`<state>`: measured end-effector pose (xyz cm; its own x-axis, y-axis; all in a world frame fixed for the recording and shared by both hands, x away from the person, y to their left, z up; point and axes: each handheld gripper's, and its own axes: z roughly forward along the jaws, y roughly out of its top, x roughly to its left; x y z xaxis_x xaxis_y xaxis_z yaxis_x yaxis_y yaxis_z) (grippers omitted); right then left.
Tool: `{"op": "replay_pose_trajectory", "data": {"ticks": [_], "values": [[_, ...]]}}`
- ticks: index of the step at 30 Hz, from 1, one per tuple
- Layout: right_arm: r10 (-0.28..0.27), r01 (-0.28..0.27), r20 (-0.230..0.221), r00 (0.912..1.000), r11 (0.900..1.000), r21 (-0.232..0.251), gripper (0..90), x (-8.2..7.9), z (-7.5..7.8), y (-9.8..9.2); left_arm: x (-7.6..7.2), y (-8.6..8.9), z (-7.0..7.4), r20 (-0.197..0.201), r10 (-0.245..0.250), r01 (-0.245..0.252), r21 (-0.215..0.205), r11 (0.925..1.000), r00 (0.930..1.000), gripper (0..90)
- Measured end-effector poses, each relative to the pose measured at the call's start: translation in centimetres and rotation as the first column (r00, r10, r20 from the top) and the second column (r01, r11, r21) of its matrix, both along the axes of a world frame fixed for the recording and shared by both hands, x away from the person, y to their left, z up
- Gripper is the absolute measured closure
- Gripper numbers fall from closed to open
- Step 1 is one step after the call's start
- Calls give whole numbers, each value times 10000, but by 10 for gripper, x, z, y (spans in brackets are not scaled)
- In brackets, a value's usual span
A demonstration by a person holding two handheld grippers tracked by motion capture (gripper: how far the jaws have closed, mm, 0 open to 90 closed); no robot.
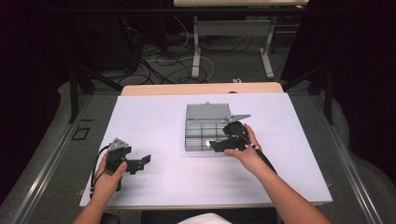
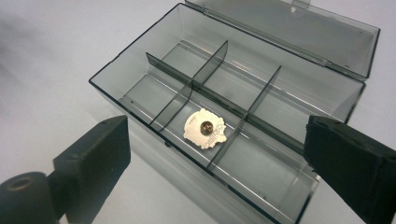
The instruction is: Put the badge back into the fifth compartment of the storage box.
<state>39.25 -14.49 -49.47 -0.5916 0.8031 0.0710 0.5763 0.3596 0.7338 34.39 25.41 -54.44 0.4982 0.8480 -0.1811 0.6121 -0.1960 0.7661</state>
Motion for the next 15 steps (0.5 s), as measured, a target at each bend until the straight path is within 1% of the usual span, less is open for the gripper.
{"op": "replay_pose_trajectory", "data": {"ticks": [2, 3, 8, 9, 10, 13, 15], "values": [[-55, 54, -79, 10000, 10000, -13, 57, -3, 1, -4, 0, 0, 0, -30, -9, 9, 21, 10000, 10000, 35], [-60, 60, 90, 9999, 10000, 18, 51, -4, 0, -7, 0, 0, 0, -18, -2, 2, 5, 10000, 10000, 35], [-269, 268, 148, 9995, 9996, 65, 27, -9, 1, -18, 0, 0, 0, 2, -17, 17, 33, 10000, 10000, 34], [-345, 343, 148, 9993, 9993, 145, 21, -11, 1, -20, 0, 0, 0, 56, 23, -23, -2, 10000, 10000, 35], [-387, 385, 211, 9990, 9992, 132, 17, -12, 1, -22, 0, 0, 0, 0, -1, 1, 28, 10000, 10000, 35], [-463, 457, 226, 9987, 9987, 231, 0, -15, 1, -31, 0, 0, 0, 30, 38, -38, -7, 10000, 10000, 35], [-592, 588, 245, 9979, 9981, 184, 0, -17, 2, -36, 0, 0, 0, -7, -15, 15, 39, 10000, 10000, 35]]}}
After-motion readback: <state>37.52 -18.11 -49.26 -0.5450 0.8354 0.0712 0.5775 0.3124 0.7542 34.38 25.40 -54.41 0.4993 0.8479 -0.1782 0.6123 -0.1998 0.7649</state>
